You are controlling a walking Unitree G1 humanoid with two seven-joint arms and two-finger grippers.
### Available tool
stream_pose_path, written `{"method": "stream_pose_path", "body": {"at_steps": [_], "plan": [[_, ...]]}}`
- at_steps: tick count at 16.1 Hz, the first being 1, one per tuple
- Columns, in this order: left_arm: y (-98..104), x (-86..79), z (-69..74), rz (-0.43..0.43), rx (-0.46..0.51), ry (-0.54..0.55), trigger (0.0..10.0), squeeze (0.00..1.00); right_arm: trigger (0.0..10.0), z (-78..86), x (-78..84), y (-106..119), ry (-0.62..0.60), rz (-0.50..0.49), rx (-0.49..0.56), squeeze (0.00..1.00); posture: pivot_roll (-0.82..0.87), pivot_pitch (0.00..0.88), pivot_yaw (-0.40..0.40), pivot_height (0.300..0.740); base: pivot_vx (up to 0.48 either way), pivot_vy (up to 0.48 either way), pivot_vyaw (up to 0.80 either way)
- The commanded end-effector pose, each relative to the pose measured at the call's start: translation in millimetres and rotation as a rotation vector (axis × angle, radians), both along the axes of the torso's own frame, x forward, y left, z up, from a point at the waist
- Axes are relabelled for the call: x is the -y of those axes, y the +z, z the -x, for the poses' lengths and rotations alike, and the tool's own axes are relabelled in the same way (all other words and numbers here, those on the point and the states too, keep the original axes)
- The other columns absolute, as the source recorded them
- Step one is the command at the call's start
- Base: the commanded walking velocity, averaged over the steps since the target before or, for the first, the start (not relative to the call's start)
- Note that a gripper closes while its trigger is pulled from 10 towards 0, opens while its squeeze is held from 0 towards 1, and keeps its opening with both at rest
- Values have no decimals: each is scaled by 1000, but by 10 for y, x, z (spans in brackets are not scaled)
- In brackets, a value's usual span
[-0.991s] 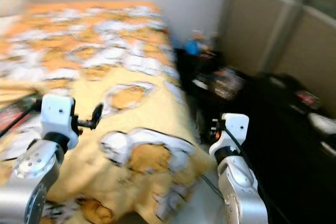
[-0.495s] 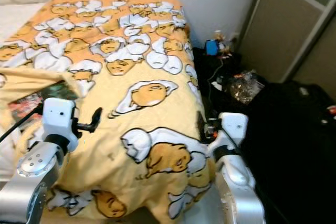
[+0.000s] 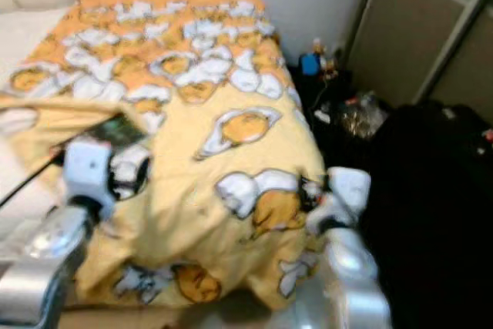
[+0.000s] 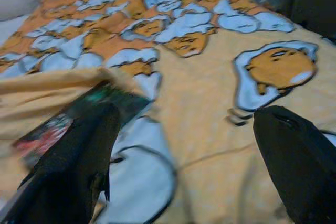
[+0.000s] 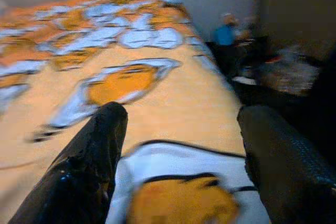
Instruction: Clean up the room
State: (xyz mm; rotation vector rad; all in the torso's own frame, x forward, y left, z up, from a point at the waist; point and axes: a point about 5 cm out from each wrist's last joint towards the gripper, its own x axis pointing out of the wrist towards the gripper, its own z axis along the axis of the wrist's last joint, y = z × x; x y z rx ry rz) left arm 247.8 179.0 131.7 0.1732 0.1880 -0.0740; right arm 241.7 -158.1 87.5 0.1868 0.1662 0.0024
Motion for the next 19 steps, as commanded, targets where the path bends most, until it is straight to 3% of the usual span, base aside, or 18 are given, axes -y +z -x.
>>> {"method": "stream_pose_path", "body": {"at_steps": [1, 19], "plan": [[15, 39, -16, 0, 5, -15, 10000, 0, 10000, -16, 72, 32, -19, 7, 3, 0, 13, 0, 34, 740, 0, 322, 0], [-1, 63, -30, 15, 2, -12, 10000, 0, 10000, -57, 21, 40, 24, 26, 6, 0, 25, 0, 15, 740, 0, 364, 0]]}}
